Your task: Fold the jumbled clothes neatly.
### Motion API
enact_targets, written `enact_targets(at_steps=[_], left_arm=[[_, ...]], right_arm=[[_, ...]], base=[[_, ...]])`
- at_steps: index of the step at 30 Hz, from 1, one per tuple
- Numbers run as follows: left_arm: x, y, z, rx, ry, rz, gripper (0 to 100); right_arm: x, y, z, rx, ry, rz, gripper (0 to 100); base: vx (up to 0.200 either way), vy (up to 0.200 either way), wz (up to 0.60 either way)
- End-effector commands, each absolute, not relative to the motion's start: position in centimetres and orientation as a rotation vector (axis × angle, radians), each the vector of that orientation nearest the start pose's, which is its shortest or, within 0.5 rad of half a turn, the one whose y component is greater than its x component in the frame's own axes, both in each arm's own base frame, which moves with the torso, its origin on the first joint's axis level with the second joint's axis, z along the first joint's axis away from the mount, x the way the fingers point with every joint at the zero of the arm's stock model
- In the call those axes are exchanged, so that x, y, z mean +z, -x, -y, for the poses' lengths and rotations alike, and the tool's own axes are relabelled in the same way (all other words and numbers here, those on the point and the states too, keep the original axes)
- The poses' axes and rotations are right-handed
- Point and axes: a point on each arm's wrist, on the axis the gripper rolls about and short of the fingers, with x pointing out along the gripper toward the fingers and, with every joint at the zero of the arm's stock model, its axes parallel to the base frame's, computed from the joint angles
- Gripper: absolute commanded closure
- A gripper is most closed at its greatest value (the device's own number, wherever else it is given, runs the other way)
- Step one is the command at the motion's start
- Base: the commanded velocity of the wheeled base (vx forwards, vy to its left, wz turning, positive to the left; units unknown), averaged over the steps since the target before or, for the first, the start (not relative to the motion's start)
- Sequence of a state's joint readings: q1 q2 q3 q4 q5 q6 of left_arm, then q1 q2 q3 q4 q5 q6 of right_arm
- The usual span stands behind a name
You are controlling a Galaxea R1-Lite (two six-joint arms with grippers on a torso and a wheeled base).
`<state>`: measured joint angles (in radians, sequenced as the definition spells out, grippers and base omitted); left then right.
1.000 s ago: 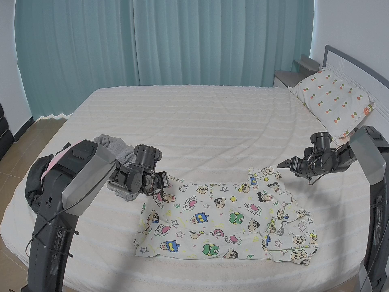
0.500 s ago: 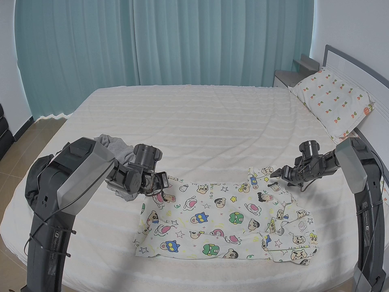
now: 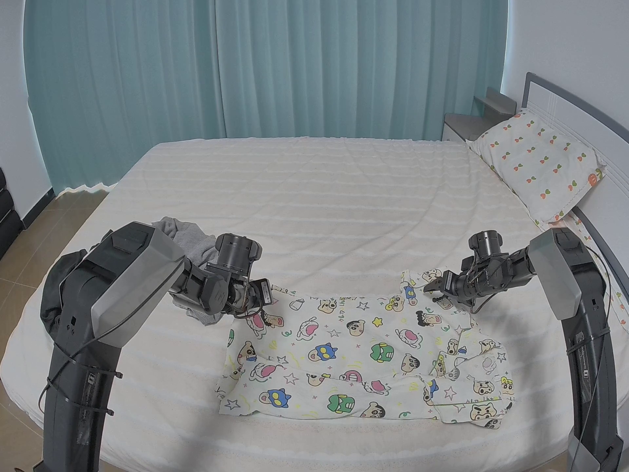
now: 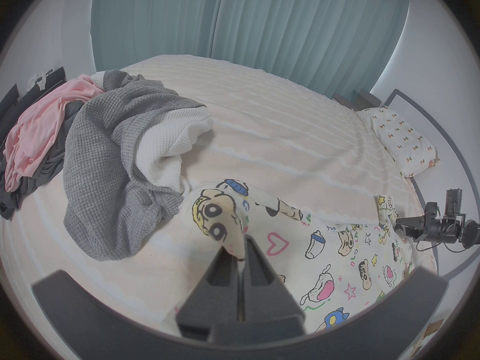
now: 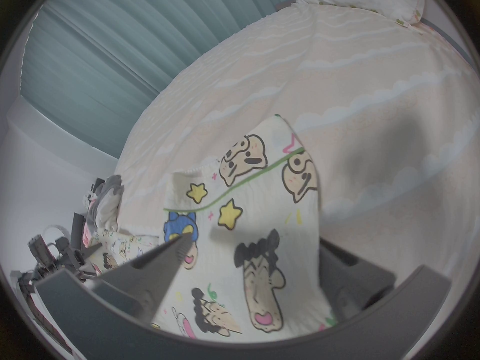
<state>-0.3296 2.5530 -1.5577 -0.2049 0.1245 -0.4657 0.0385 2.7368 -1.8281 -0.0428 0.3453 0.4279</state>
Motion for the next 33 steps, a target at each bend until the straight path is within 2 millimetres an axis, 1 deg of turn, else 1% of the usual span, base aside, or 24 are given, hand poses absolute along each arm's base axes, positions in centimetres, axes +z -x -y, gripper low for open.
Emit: enact_targets(at_steps=[1, 8, 11, 13, 14, 15, 19, 23, 26, 31, 33], left_arm=[[-1.2, -45.5, 15.3, -0.01, 0.263, -0.796, 100], [-1.0, -45.4, 15.2, 0.003, 0.258, -0.789, 100], [-0.2, -45.4, 15.2, 0.014, 0.258, -0.772, 100], [-0.2, -45.4, 15.2, 0.014, 0.258, -0.772, 100], [0.1, -45.1, 15.1, 0.019, 0.255, -0.768, 100], [0.4, -45.1, 15.0, 0.025, 0.255, -0.755, 100], [0.4, -45.2, 15.1, 0.043, 0.261, -0.684, 100], [0.5, -44.8, 15.4, 0.024, 0.266, -0.646, 100], [0.5, -44.8, 15.4, 0.024, 0.264, -0.649, 100], [0.2, -44.8, 15.4, 0.026, 0.262, -0.655, 100], [0.1, -44.8, 15.4, 0.026, 0.262, -0.655, 100]], right_arm=[[-5.0, -51.2, -2.6, 0.159, -0.556, -0.914, 100], [-5.0, -51.2, -1.9, 0.141, -0.586, -0.911, 100], [-4.5, -51.3, -0.8, 0.115, -0.617, -0.892, 100], [-4.5, -51.3, -0.8, 0.115, -0.617, -0.892, 100], [-3.3, -51.2, -0.1, 0.095, -0.655, -0.865, 100], [-2.9, -51.0, 0.4, 0.085, -0.677, -0.846, 100], [-2.0, -50.7, 1.2, 0.089, -0.696, -0.795, 100], [-1.0, -49.3, 1.7, 0.143, -0.716, -0.788, 100], [-1.0, -49.1, 1.7, 0.156, -0.711, -0.785, 100], [-1.5, -49.1, 1.3, 0.156, -0.707, -0.803, 100], [-2.4, -49.3, 1.3, 0.156, -0.701, -0.823, 100]], base=[[0.0, 0.0, 0.0], [0.0, 0.0, 0.0], [0.0, 0.0, 0.0], [0.0, 0.0, 0.0], [0.0, 0.0, 0.0], [0.0, 0.0, 0.0], [0.0, 0.0, 0.0], [0.0, 0.0, 0.0], [0.0, 0.0, 0.0], [0.0, 0.0, 0.0], [0.0, 0.0, 0.0]])
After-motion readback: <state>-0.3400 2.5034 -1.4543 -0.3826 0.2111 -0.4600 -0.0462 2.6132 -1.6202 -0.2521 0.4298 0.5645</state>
